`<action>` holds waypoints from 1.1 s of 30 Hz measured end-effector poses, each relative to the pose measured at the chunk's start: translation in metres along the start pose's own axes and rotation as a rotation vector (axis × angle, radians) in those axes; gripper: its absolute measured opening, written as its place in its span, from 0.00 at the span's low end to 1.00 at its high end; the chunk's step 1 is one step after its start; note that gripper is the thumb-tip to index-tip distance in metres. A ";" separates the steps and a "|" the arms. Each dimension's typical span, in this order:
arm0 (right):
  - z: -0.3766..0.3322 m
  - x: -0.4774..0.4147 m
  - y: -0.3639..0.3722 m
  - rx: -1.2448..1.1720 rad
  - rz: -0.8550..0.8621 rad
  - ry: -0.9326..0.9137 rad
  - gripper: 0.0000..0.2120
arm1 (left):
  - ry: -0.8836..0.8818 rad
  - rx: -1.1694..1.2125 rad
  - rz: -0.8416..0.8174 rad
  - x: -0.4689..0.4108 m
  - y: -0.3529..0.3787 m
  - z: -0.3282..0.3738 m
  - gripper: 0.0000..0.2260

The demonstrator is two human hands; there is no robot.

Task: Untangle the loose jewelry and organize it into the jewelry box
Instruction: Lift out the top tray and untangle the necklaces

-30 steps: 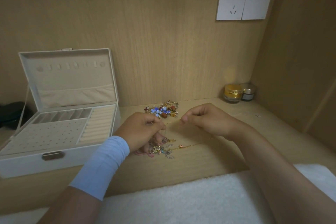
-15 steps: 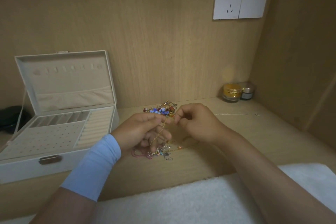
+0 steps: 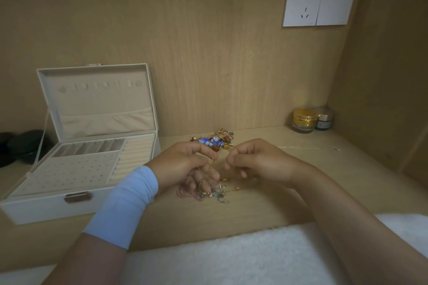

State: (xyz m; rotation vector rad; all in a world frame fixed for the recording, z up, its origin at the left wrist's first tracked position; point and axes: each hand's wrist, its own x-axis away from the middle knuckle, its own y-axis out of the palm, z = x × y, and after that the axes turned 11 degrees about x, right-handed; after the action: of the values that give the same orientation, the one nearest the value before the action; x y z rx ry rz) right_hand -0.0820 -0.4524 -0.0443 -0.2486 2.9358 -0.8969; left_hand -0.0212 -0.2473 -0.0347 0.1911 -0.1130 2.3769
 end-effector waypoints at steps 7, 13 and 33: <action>-0.012 0.001 -0.005 -0.270 0.117 -0.011 0.13 | -0.014 -0.186 0.086 -0.005 0.002 -0.006 0.09; -0.026 0.005 -0.010 -0.343 0.136 -0.112 0.10 | 0.273 -0.565 0.298 -0.006 0.003 -0.003 0.11; -0.013 -0.024 0.001 0.002 0.280 0.049 0.12 | 0.154 -0.329 0.328 0.003 -0.007 0.002 0.05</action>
State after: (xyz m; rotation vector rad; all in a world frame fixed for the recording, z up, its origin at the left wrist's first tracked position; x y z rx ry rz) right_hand -0.0597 -0.4400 -0.0340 0.1833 2.9110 -0.8747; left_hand -0.0182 -0.2406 -0.0326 -0.1807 -0.4898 2.6419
